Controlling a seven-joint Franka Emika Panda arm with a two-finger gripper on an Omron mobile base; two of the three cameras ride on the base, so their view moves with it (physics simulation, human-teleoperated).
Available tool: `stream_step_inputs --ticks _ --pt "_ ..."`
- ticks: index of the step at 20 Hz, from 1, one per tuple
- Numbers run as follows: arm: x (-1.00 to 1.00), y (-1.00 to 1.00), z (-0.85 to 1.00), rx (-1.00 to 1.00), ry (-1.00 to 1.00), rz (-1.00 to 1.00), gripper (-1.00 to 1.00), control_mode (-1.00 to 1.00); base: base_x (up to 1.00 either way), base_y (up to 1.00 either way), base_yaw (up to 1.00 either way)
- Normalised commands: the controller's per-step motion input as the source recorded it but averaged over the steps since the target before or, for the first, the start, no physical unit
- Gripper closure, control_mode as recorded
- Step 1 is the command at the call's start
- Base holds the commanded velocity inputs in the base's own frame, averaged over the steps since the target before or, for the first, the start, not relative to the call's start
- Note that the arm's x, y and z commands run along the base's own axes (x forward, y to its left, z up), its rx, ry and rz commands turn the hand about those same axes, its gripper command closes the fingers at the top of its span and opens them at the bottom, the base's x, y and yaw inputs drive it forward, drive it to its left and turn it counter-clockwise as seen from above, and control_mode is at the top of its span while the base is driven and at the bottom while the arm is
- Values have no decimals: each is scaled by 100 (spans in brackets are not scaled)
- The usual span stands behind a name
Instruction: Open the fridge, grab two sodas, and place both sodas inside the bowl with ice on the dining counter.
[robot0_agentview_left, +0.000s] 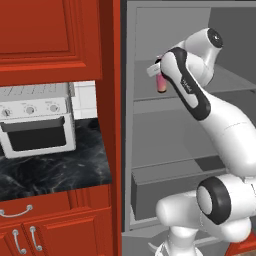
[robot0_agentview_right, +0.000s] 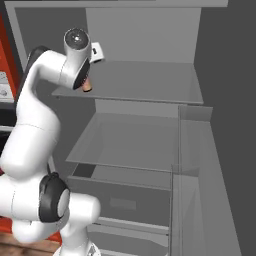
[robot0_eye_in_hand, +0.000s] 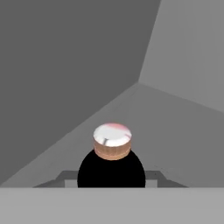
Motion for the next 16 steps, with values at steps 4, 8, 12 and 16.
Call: stream_step_inputs --ticks 4,8,12,16 --pt "-74 -51 18 0 -6 6 100 -100 0 0 0" --pt "-96 -28 4 0 -1 1 100 -100 0 0 0" --pt "-100 -2 -3 0 0 0 100 -100 0 0 0" --pt "-100 6 -10 0 0 0 100 -100 0 0 0"
